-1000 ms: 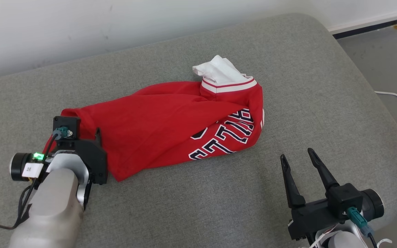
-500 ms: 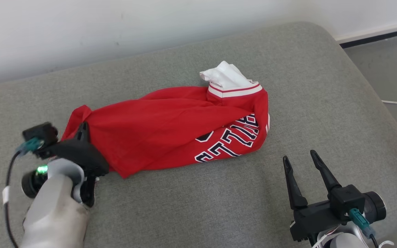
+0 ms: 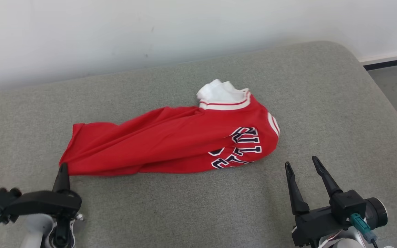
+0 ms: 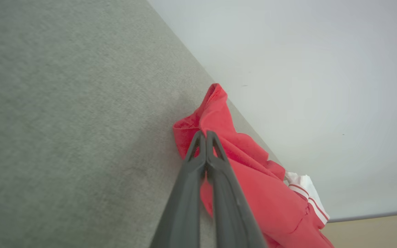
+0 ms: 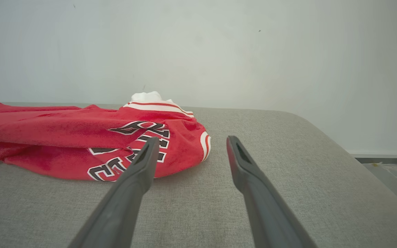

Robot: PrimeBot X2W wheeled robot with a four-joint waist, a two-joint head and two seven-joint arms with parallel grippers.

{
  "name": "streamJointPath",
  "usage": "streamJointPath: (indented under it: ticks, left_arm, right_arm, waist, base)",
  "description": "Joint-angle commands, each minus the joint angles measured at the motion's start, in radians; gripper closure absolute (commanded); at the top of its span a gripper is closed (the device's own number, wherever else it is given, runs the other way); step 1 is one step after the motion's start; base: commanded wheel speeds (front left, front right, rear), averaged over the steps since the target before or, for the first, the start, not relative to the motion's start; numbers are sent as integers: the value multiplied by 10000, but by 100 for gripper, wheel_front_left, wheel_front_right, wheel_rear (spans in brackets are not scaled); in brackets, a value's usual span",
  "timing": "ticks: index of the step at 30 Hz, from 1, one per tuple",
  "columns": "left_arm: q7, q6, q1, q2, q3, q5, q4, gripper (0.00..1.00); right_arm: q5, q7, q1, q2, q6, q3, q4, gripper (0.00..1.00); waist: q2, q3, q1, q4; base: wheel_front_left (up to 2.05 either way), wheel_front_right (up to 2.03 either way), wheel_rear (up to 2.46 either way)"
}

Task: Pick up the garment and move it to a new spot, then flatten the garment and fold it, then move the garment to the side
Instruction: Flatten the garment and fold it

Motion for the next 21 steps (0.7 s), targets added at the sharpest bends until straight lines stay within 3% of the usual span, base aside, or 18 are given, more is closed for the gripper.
streamJointPath:
  ticks: [1, 6, 11, 21]
  left_arm:
    - [-3, 128, 217, 14, 68, 7, -263, 100]
    - [-62, 637, 885, 250, 90, 297, -1047, 100]
    - [-279, 1117, 558, 555, -182, 935, -1652, 100]
    - [32, 1574, 1468, 430, -335, 982, -4204, 100]
  right_arm:
    - [33, -5, 61, -5, -26, 11, -4, 0]
    - [92, -11, 66, -1, -26, 6, -7, 0]
    - [112, -13, 28, -1, -26, -30, 23, 0]
    - [50, -5, 171, 0, -26, -273, -48, 0]
  waist:
    - [1, -45, 1, 55]
    - [1, 26, 1, 92]
    - [1, 74, 1, 68]
    - [1, -77, 1, 146]
  base:
    - [0, 0, 0]
    - [0, 0, 0]
    - [0, 0, 0]
    - [0, 0, 0]
